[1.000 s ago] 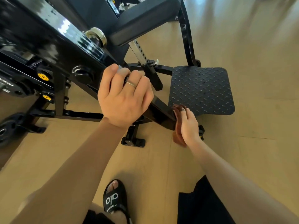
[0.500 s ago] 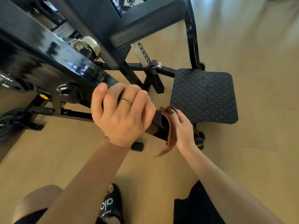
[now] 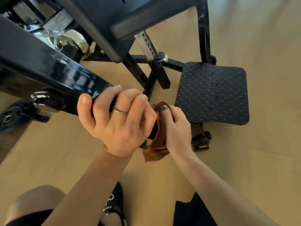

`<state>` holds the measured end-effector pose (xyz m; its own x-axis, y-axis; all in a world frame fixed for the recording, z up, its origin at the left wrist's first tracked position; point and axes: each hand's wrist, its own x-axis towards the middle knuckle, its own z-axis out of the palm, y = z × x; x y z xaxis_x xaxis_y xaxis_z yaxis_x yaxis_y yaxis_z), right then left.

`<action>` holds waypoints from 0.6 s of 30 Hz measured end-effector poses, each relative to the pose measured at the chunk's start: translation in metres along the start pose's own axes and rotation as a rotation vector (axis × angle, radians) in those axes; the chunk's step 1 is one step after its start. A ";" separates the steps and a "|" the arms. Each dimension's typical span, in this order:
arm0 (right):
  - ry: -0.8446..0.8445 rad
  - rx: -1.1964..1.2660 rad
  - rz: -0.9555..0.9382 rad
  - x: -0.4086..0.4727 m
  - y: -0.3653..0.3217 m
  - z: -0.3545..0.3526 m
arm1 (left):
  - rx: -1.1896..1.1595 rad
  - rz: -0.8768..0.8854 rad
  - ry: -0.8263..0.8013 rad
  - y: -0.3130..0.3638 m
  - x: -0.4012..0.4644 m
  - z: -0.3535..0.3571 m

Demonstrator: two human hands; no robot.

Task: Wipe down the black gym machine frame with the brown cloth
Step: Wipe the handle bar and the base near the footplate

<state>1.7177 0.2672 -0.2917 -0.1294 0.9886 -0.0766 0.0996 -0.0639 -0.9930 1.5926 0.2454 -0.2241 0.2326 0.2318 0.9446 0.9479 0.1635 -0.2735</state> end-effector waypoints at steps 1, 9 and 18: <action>-0.034 0.019 0.007 0.006 0.004 -0.005 | 0.010 0.007 0.002 0.000 0.001 0.001; -0.040 -0.120 0.376 0.075 0.119 -0.048 | 0.029 0.014 -0.007 -0.001 0.000 0.001; 0.090 0.154 0.334 0.026 0.071 -0.013 | 0.041 0.015 -0.027 -0.003 0.000 0.002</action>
<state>1.7345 0.2898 -0.3626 -0.0266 0.9173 -0.3974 -0.0289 -0.3980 -0.9169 1.5892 0.2472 -0.2241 0.2397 0.2604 0.9353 0.9346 0.1990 -0.2949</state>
